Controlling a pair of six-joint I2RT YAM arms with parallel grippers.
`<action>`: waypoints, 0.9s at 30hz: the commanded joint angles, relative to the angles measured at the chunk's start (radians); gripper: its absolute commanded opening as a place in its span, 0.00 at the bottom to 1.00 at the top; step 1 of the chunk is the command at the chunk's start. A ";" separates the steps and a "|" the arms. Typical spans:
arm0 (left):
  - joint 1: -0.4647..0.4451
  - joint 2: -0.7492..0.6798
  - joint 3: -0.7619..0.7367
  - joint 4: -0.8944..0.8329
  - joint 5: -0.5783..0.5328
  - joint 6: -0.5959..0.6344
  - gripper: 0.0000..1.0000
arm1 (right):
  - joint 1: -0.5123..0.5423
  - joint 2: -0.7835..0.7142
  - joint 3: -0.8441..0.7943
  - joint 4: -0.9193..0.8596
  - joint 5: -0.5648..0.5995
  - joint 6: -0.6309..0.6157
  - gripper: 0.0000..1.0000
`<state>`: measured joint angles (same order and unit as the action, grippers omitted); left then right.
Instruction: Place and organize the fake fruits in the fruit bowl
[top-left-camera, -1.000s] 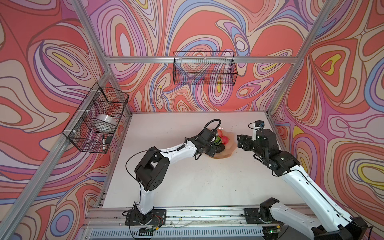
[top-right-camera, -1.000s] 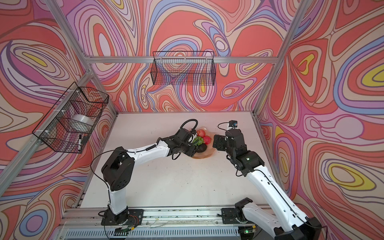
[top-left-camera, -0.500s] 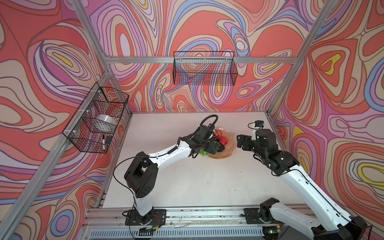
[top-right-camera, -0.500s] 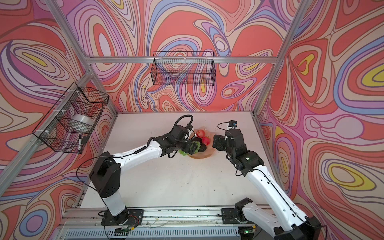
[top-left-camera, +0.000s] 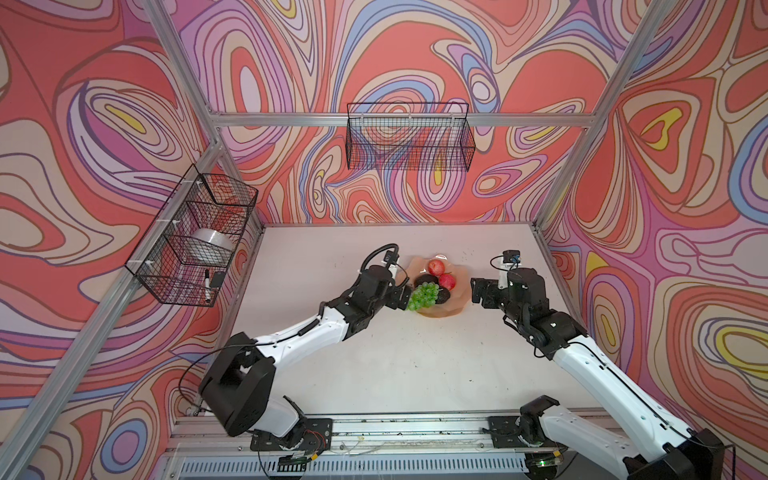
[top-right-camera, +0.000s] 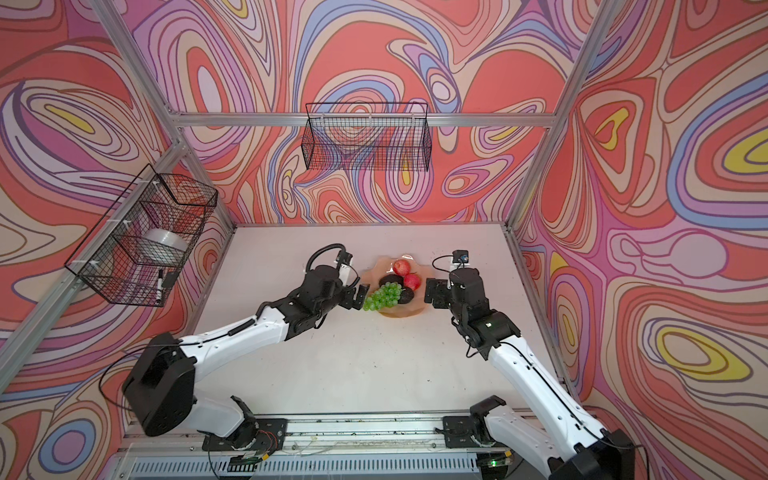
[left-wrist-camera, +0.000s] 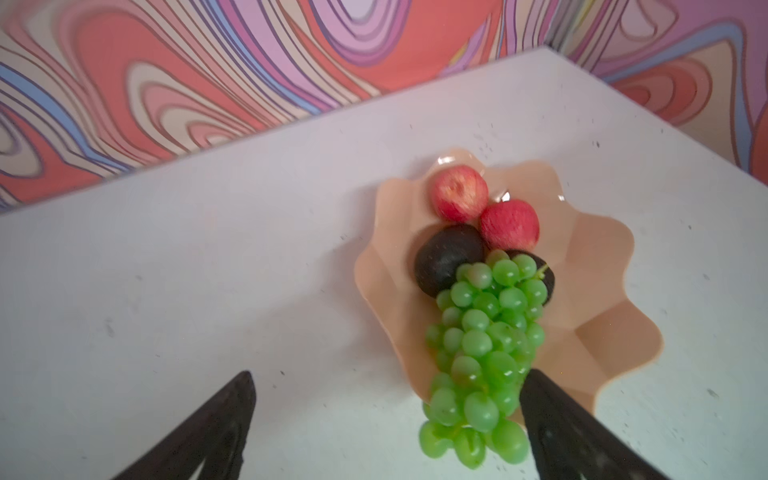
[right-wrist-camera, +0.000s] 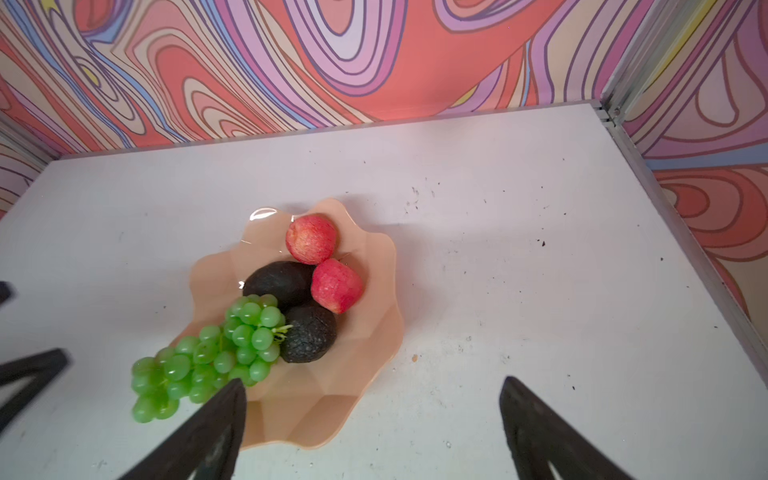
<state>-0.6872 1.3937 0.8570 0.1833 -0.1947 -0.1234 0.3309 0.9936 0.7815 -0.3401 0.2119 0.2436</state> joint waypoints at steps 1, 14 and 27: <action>0.062 -0.139 -0.115 0.231 -0.103 0.093 1.00 | -0.087 0.058 -0.060 0.198 -0.047 -0.057 0.98; 0.491 -0.470 -0.679 0.475 -0.136 0.057 1.00 | -0.272 0.389 -0.305 0.946 -0.080 -0.152 0.98; 0.590 -0.054 -0.557 0.661 -0.004 0.140 1.00 | -0.327 0.702 -0.439 1.527 -0.176 -0.224 0.98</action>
<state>-0.1081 1.2812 0.2333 0.7498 -0.2382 -0.0254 0.0116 1.6318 0.3824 0.9764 0.0677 0.0387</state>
